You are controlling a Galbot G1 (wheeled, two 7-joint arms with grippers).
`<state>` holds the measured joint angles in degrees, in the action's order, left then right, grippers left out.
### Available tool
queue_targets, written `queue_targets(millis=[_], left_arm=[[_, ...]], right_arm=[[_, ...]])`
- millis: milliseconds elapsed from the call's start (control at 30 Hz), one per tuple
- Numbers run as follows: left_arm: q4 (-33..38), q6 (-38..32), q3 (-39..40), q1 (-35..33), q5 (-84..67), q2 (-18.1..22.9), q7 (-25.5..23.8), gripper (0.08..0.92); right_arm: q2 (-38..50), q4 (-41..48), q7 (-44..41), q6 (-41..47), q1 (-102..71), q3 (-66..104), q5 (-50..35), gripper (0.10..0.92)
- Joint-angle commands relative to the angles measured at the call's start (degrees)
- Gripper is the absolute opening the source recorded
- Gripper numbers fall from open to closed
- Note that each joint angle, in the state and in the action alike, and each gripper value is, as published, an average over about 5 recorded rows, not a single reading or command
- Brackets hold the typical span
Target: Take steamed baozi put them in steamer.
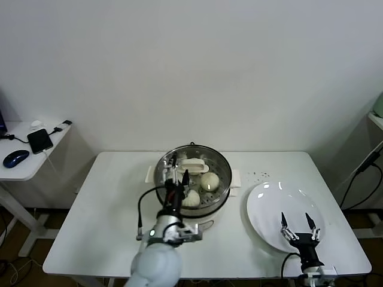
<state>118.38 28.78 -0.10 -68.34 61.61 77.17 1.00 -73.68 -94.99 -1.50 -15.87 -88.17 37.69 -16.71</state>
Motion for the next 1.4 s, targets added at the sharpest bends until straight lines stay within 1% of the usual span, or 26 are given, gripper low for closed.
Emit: queue_targets(millis=[33, 133, 233, 300, 433, 567, 800, 1033, 1400], left_arm=[[5.72, -29.04, -32.52, -13.62, -66.47, -5.76, 13.36, 0.822], [1.15, -30.69, -37.69, -16.87, -82.18, -8.83, 11.9, 0.823], [-4.44, -33.36, -38.22, -18.44, -91.08, -11.11, 10.38, 0.823], [-8.69, -35.64, -37.4, -18.5, -92.72, -11.37, 8.78, 0.823], [-16.16, -38.27, -35.01, -17.95, -92.3, -10.39, 5.49, 0.823], [-19.99, -40.7, -33.21, -18.03, -88.95, -8.85, 3.79, 0.823], [-20.21, -41.99, -32.28, -18.95, -85.93, -7.13, 3.09, 0.823], [-18.49, -40.92, -32.2, -19.92, -82.44, -6.39, 3.24, 0.823], [-16.56, -41.51, -32.43, -20.76, -77.34, -5.36, 2.85, 0.823]], right_arm=[[0.59, -1.12, -0.24, -2.11, -1.05, -0.22, -1.36, 0.823], [0.99, -1.45, -1.55, -2.58, -1.68, -0.64, -1.66, 0.823], [1.3, -1.57, -2.42, -3.05, -1.95, -0.93, -1.81, 0.823], [1.52, -1.33, -2.57, -3.26, -1.91, -0.99, -1.91, 0.823], [1.96, -0.44, -2.46, -3.54, -1.59, -1.02, -2.46, 0.823], [2.19, 0.01, -2.56, -3.34, -1.33, -0.95, -3.26, 0.823], [3.24, 0.62, -3.25, -2.65, -1.72, -0.86, -4.52, 0.823], [3.63, 1.69, -3.22, -3.22, -1.5, -0.99, -5.61, 0.823], [3.65, 1.88, -3.23, -3.46, -1.4, -1.33, -6.12, 0.823]])
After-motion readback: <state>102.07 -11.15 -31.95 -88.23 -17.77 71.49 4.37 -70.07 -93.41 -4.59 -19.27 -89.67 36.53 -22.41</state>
